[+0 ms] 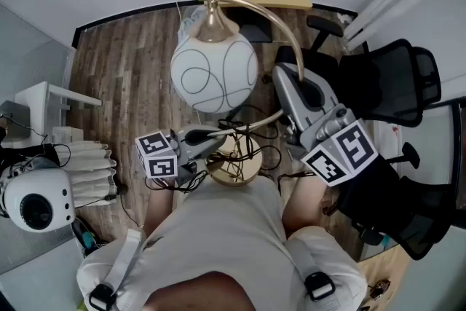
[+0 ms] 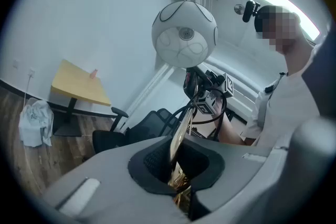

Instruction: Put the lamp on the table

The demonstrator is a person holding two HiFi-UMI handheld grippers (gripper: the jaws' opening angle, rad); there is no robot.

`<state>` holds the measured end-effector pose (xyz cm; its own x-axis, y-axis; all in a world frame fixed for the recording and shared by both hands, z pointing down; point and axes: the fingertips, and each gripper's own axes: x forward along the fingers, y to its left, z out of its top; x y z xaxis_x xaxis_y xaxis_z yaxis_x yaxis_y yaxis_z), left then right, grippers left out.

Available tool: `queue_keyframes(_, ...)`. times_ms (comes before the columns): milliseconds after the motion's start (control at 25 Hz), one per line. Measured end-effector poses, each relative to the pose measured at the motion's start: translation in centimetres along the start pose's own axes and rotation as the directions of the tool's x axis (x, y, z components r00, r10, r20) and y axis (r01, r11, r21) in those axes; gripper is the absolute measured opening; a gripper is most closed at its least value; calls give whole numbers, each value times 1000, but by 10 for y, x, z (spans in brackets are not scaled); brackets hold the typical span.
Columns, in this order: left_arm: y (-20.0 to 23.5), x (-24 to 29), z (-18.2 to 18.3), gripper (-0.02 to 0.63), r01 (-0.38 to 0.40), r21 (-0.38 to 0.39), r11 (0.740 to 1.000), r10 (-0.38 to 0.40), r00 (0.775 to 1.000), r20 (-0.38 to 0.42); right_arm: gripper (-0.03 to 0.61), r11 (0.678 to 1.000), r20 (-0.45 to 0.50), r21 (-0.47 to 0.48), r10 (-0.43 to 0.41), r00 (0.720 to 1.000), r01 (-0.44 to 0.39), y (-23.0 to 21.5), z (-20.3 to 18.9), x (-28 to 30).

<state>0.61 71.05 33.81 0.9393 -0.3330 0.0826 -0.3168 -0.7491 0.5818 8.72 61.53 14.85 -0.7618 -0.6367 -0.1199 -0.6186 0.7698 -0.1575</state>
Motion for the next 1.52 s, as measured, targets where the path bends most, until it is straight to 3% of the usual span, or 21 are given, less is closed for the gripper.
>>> queue_keyframes(640,8,22,2,11,-45,0,999,45,999,16,0,998,7,37,43,999,-43,-22,0,-2)
queue_keyframes(880,14,48,7,11,-65,10,998,65,998,12,1,997,12,47,60,998,-61,-49,5,-8)
queue_keyframes(1520,100,52,72,11,-28,21,999,28,1000,2,1,999,-3,30,28,1000,-28,-105,4,79)
